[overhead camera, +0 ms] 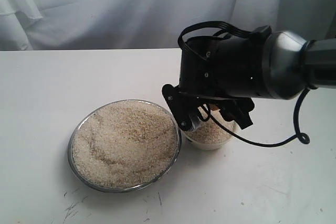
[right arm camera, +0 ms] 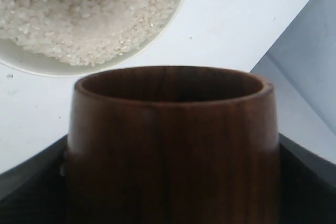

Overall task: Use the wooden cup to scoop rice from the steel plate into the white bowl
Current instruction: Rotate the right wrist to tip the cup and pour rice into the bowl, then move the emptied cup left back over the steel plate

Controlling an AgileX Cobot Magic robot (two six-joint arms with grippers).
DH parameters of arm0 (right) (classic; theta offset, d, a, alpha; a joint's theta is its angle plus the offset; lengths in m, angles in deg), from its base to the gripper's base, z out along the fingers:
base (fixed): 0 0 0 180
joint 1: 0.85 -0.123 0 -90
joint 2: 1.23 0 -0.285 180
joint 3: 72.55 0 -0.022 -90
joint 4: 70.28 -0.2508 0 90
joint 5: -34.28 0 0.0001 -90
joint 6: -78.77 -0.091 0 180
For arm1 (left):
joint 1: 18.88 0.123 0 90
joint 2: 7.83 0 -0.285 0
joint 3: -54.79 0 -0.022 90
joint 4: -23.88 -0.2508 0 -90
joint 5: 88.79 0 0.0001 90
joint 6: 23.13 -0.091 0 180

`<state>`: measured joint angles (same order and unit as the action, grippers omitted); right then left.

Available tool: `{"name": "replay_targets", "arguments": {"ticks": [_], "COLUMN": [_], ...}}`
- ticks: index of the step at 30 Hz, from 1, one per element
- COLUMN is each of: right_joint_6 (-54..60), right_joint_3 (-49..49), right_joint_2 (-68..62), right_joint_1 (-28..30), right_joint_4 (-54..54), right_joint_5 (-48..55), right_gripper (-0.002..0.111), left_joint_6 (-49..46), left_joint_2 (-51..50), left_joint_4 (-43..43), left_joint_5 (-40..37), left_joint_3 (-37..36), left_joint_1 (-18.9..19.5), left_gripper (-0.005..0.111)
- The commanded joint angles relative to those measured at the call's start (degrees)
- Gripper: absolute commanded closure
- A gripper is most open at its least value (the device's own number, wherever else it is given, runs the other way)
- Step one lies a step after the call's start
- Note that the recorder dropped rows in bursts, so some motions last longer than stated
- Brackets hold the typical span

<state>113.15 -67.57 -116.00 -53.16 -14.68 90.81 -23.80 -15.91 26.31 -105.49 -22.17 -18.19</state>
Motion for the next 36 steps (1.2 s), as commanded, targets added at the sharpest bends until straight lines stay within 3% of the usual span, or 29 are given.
{"name": "replay_targets", "arguments": {"ticks": [1, 20, 36], "right_joint_6": [-0.3, -3.8, -11.3], "right_joint_3": [0.0, -0.1, -0.1], "right_joint_2": [0.7, -2.4, 0.3], "right_joint_1": [-0.3, -0.2, -0.2], "right_joint_4": [2.0, 3.8, -5.1], "right_joint_5": [0.9, 1.6, -8.4], "right_gripper": [0.108, 0.108, 0.108], "left_joint_6": [0.2, 0.0, 0.2], "left_joint_2": [0.3, 0.3, 0.3], "left_joint_4": [0.0, 0.0, 0.0], "left_joint_5": [0.4, 0.4, 0.4], "left_joint_3": [-0.3, -0.3, -0.3], "left_joint_1": [-0.1, -0.1, -0.1], "left_gripper": [0.107, 0.107, 0.107]}}
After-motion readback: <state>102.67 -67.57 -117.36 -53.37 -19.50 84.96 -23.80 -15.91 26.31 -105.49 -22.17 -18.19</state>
